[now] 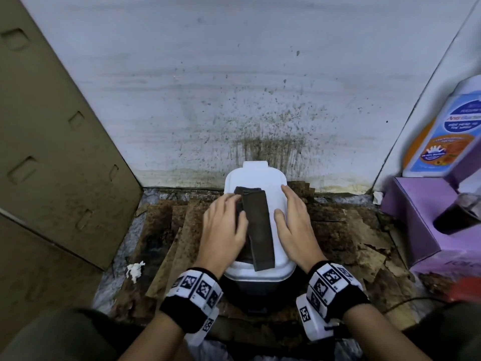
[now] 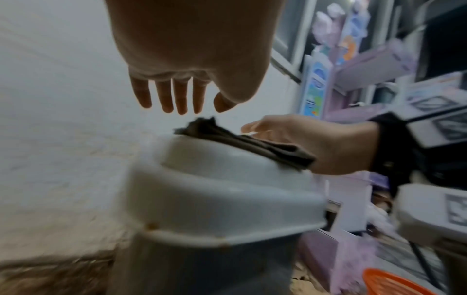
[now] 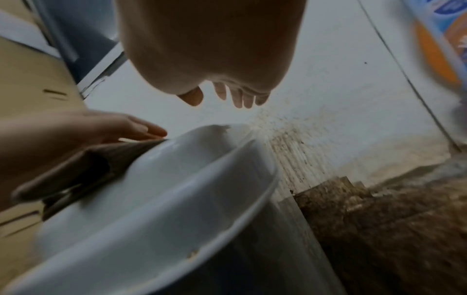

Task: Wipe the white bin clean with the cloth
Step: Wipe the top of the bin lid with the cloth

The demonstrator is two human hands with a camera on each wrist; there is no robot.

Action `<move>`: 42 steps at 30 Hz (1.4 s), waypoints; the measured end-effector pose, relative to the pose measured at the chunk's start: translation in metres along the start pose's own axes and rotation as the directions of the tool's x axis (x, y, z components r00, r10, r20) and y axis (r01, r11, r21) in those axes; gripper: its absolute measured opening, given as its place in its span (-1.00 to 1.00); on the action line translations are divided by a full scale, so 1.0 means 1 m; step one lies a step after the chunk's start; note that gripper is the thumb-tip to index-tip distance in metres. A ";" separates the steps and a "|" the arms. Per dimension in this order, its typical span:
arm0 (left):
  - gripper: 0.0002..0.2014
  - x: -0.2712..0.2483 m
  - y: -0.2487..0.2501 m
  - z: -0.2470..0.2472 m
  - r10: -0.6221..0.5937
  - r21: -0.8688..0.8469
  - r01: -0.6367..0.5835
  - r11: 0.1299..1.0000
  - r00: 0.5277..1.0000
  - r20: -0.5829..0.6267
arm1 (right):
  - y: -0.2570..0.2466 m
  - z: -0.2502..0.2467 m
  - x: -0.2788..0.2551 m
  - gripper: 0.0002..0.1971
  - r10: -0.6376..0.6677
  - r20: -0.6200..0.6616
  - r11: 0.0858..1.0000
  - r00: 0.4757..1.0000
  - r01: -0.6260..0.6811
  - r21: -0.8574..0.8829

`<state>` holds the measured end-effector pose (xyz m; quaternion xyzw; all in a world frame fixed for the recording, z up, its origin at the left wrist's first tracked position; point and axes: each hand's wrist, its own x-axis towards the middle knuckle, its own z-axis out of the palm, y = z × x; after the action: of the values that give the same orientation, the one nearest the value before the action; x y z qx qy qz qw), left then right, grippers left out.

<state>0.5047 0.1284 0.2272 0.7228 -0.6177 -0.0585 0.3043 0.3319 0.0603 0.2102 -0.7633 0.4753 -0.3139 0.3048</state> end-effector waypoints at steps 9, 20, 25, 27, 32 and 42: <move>-0.26 -0.008 0.034 0.046 -0.015 0.291 -0.075 0.954 0.955 0.296 | 0.022 0.022 -0.007 -0.46 0.114 0.096 0.975 0.989 -0.130 0.182; -0.14 0.023 0.005 0.032 -0.120 0.235 0.026 0.972 0.910 0.396 | 0.025 0.026 -0.006 -0.44 0.134 0.097 0.971 0.986 -0.150 0.185; -0.17 0.048 -0.006 0.026 -0.156 0.087 0.130 0.988 0.872 0.464 | 0.023 0.026 -0.007 -0.44 0.147 0.103 0.963 0.984 -0.166 0.211; -0.16 0.059 -0.014 0.023 -0.147 0.010 0.162 0.987 0.862 0.485 | 0.022 0.026 -0.007 -0.44 0.148 0.100 0.963 0.984 -0.167 0.213; -0.15 0.084 -0.030 0.016 -0.111 -0.111 0.190 0.975 0.859 0.499 | 0.022 0.024 -0.008 -0.45 0.145 0.096 0.957 0.985 -0.165 0.240; -0.17 0.105 -0.031 0.018 -0.145 -0.158 0.234 0.959 0.889 0.434 | 0.024 0.026 -0.005 -0.45 0.138 0.089 0.962 0.986 -0.155 0.225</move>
<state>0.5469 0.0260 0.2274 0.7150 -0.5851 -0.3051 0.2308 0.3370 0.0607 0.1747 -0.6962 0.4794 -0.3160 0.4309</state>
